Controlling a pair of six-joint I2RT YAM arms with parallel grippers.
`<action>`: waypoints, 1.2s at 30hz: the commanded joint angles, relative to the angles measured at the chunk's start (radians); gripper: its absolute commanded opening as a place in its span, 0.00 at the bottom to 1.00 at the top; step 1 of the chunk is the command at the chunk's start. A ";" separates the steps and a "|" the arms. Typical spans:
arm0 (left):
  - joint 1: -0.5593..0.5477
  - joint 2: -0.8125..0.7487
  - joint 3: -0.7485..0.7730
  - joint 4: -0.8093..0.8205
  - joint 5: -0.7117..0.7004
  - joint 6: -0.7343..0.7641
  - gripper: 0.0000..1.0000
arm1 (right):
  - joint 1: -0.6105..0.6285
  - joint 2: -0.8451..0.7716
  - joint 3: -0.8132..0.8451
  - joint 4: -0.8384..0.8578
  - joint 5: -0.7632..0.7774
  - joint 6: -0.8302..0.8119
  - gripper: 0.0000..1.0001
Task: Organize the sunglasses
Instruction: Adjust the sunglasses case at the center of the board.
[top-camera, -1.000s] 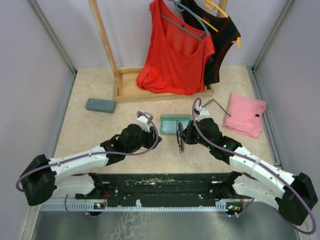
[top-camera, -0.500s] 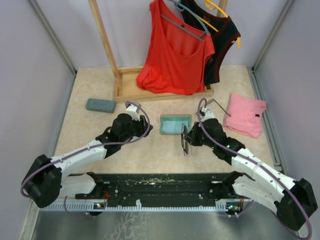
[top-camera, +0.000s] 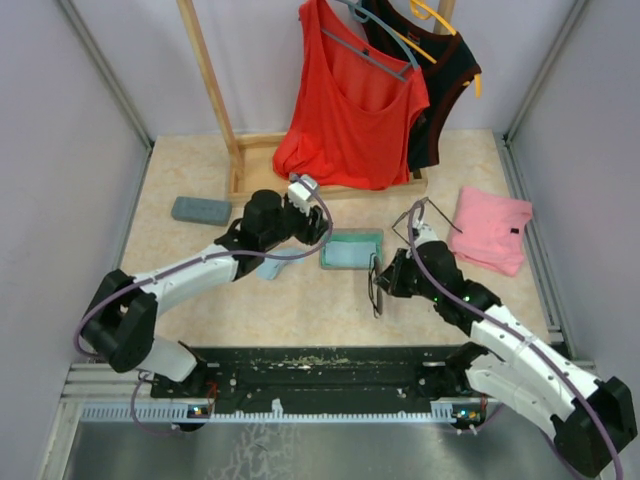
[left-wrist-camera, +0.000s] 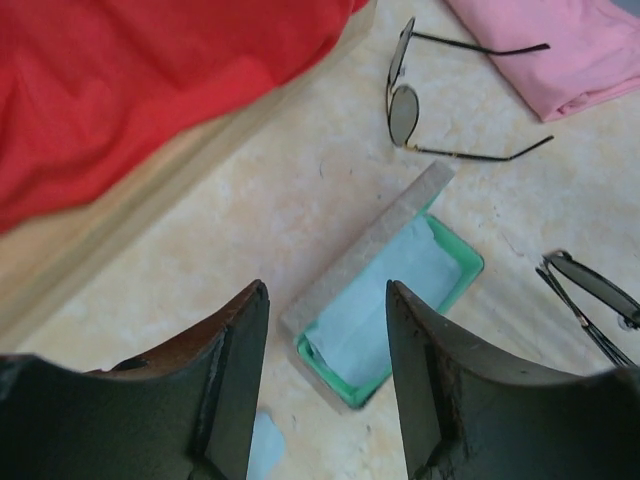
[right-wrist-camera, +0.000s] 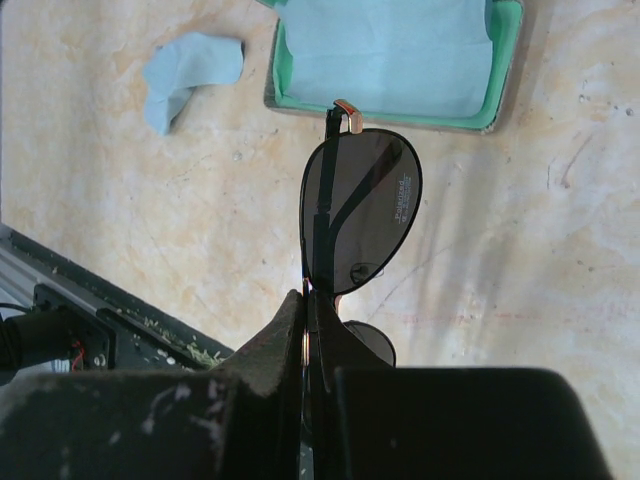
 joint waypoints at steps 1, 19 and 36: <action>0.002 0.082 0.149 -0.039 0.118 0.226 0.56 | -0.007 -0.082 0.022 -0.064 0.012 -0.007 0.00; -0.006 0.504 0.776 -0.715 0.386 0.579 0.83 | -0.007 -0.282 -0.024 -0.160 0.023 0.055 0.00; -0.028 0.629 0.855 -0.788 0.322 0.650 0.77 | -0.007 -0.284 -0.023 -0.160 0.011 0.055 0.00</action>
